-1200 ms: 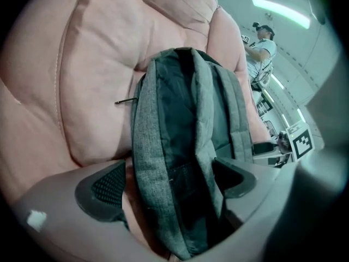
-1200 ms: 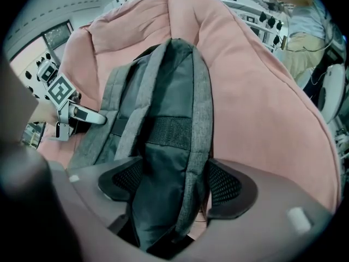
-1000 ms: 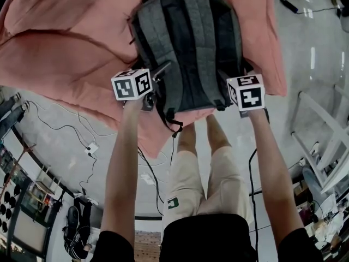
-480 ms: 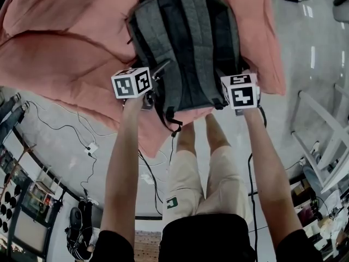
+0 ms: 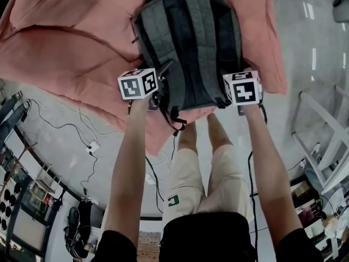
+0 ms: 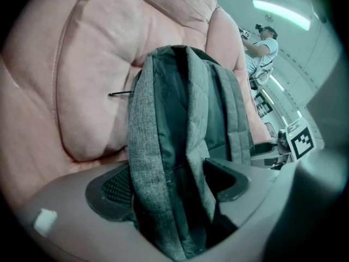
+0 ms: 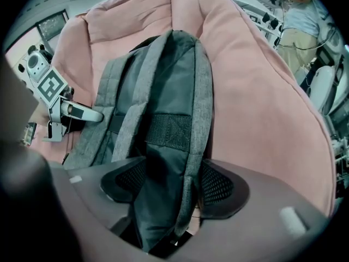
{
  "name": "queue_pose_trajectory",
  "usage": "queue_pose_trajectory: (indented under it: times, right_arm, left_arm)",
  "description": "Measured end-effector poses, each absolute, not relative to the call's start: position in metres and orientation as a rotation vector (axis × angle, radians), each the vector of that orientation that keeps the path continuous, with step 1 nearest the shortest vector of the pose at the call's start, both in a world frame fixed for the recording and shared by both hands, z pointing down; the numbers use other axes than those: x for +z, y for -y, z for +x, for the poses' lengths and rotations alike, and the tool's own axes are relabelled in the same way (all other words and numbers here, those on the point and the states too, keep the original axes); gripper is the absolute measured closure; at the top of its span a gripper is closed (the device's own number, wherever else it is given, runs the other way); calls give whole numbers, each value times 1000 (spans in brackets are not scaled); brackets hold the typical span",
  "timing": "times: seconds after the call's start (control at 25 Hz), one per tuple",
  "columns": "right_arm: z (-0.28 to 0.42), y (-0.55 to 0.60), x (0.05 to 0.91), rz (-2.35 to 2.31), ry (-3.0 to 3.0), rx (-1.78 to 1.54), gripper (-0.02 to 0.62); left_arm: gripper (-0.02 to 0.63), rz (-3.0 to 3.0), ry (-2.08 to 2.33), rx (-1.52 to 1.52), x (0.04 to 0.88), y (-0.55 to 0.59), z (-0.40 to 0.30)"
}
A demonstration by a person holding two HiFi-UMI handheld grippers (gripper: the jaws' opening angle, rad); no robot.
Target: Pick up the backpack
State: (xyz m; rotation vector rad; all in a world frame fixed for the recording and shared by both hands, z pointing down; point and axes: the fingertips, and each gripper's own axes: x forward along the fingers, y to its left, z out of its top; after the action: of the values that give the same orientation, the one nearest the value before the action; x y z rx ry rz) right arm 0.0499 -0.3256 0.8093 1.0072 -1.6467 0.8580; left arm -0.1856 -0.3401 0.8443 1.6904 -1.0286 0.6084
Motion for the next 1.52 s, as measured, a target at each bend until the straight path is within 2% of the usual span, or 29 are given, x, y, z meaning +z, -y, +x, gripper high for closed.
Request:
queue_pose_trajectory:
  times: [0.48, 1.0, 1.52]
  right_arm:
    - [49, 309, 814, 1001, 1632, 889, 343]
    - [43, 279, 811, 1050, 1594, 944, 403]
    - [49, 249, 752, 1122, 1645, 988, 438]
  left_arm:
    - [335, 1668, 1037, 572, 838, 326, -183]
    - [402, 1669, 1025, 573, 825, 299, -182]
    - [440, 1722, 1040, 549, 758, 276, -171]
